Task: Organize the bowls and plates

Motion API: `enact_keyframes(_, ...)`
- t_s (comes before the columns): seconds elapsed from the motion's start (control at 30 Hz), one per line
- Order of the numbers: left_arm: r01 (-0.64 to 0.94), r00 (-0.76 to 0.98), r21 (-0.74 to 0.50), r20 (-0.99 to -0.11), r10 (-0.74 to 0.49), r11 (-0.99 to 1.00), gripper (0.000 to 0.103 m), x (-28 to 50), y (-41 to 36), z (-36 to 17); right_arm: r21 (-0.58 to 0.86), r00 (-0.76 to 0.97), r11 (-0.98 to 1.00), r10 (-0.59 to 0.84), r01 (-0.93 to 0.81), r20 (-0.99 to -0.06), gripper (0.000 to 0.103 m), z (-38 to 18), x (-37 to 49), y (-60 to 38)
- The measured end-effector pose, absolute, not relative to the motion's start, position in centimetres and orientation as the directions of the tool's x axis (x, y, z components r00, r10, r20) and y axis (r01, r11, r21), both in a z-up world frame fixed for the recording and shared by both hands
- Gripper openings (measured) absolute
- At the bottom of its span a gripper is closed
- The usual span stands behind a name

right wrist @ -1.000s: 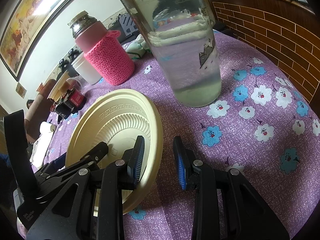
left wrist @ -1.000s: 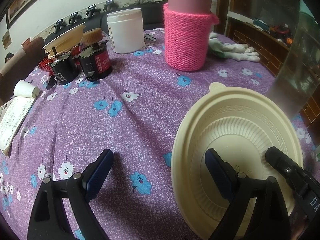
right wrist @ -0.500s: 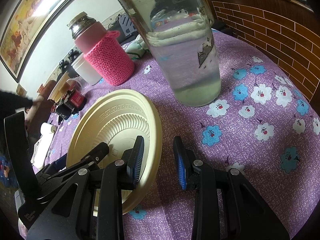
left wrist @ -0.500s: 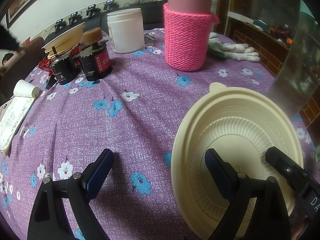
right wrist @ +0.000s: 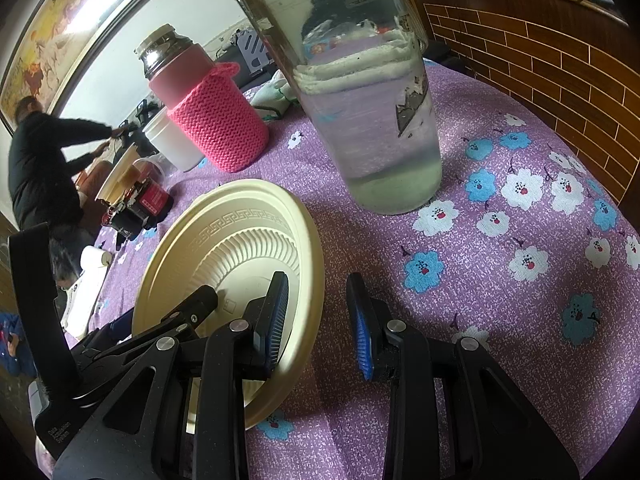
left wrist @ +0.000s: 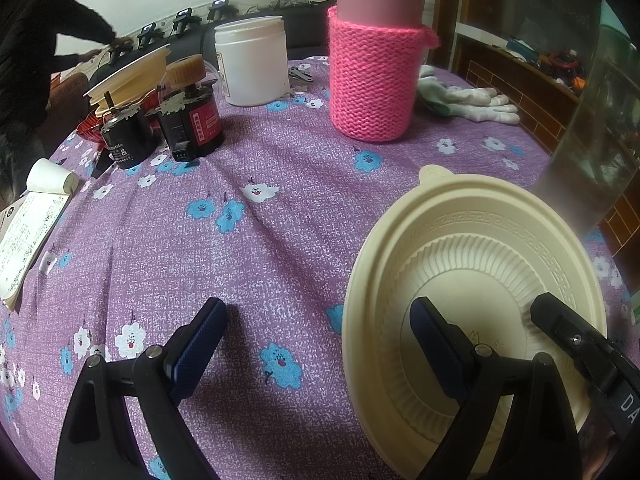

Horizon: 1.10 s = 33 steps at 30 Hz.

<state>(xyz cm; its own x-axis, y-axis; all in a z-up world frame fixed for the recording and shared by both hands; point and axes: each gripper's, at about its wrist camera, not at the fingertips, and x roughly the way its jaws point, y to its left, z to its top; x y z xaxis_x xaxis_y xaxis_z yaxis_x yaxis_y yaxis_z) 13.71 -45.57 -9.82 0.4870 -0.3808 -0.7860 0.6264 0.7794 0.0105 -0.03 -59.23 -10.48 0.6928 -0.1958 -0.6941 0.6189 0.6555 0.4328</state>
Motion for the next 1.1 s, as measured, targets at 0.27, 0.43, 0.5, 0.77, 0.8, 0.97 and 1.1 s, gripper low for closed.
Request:
enact_keyframes(0.27,0.627,0.486,0.01,-0.786,-0.381,0.779,0.094,13.71,-45.56,-9.83,0.433,0.693,0.656,-0.196,0.619,-0.694,0.028,-10.46,-0.02,-59.21)
enact_keyframes(0.43,0.627,0.485,0.008,-0.786,-0.382,0.779,0.094,13.77,-45.55,-9.85,0.434,0.693,0.655,-0.196,0.619,-0.694,0.028,-10.46,-0.05,-59.18)
enact_keyframes(0.5,0.627,0.485,0.007,-0.786,-0.383,0.779,0.094,13.79,-45.54,-9.86,0.433,0.693,0.655,-0.196,0.619,-0.694,0.028,-10.46,-0.04,-59.17)
enact_keyframes(0.77,0.623,0.481,-0.006,-0.785,-0.39,0.782,0.1,13.93,-45.48,-10.03,0.433,0.693,0.655,-0.196,0.619,-0.694,0.028,-10.45,-0.04,-59.13)
enact_keyframes(0.8,0.622,0.48,-0.009,-0.785,-0.39,0.783,0.101,13.96,-45.49,-10.07,0.432,0.693,0.656,-0.197,0.619,-0.694,0.028,-10.46,-0.05,-59.13)
enact_keyframes(0.97,0.622,0.478,-0.013,-0.786,-0.392,0.783,0.101,13.96,-45.53,-10.1,0.432,0.693,0.656,-0.197,0.619,-0.693,0.028,-10.45,-0.02,-59.11)
enact_keyframes(1.1,0.621,0.479,-0.012,-0.786,-0.392,0.783,0.101,13.97,-45.53,-10.11,0.433,0.693,0.656,-0.195,0.618,-0.694,0.028,-10.46,-0.03,-59.13)
